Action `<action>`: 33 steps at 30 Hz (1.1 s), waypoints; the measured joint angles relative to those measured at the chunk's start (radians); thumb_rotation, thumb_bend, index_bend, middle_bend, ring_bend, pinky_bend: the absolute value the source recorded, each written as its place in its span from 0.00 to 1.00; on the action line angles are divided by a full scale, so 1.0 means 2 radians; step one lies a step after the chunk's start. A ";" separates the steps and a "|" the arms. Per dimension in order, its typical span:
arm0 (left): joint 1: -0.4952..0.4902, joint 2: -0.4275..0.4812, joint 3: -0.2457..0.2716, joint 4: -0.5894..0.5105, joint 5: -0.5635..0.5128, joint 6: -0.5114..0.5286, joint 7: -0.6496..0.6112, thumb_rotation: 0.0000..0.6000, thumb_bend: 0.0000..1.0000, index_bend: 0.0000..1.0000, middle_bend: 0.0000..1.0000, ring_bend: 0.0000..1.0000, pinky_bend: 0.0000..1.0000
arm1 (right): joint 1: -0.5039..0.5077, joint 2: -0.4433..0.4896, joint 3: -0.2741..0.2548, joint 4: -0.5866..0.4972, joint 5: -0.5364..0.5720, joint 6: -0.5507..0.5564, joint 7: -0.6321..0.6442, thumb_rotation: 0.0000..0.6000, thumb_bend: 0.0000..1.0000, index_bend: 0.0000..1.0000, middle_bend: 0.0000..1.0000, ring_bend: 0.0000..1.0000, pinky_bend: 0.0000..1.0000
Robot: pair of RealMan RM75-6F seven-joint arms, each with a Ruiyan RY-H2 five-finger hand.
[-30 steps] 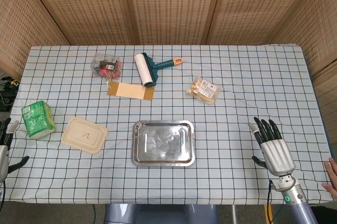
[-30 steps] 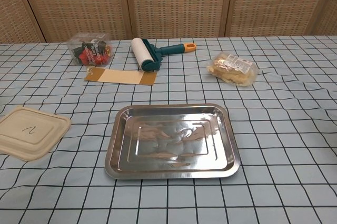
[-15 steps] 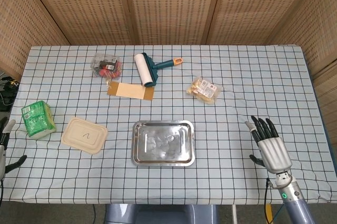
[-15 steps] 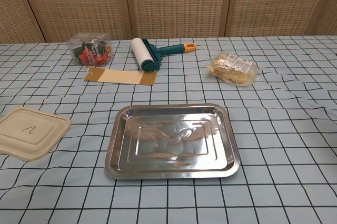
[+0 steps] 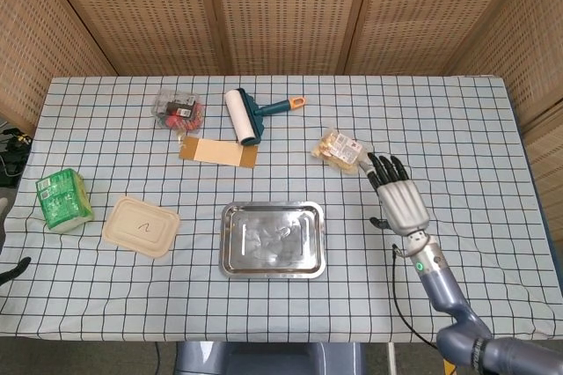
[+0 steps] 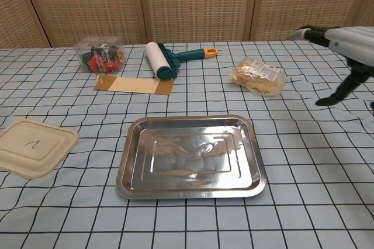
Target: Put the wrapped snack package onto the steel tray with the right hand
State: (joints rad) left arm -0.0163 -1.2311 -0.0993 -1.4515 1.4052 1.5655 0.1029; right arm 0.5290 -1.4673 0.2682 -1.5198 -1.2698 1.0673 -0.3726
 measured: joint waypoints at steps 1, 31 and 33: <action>-0.001 0.000 0.000 0.001 -0.001 -0.002 -0.001 1.00 0.00 0.00 0.00 0.00 0.00 | 0.013 -0.010 0.008 0.007 0.017 -0.010 -0.010 1.00 0.09 0.05 0.00 0.00 0.00; -0.015 -0.008 0.004 0.014 -0.007 -0.034 -0.002 1.00 0.00 0.00 0.00 0.00 0.00 | 0.250 -0.225 0.101 0.429 0.312 -0.195 -0.125 1.00 0.21 0.09 0.00 0.00 0.00; -0.016 -0.009 0.005 0.015 -0.008 -0.036 -0.002 1.00 0.00 0.00 0.00 0.00 0.00 | 0.256 -0.235 0.099 0.456 0.307 -0.202 -0.112 1.00 0.24 0.12 0.00 0.00 0.03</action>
State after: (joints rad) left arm -0.0477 -1.2486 -0.0901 -1.4218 1.3893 1.4927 0.0995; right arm 1.0404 -1.9365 0.4671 -0.6075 -0.6564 0.6630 -0.5966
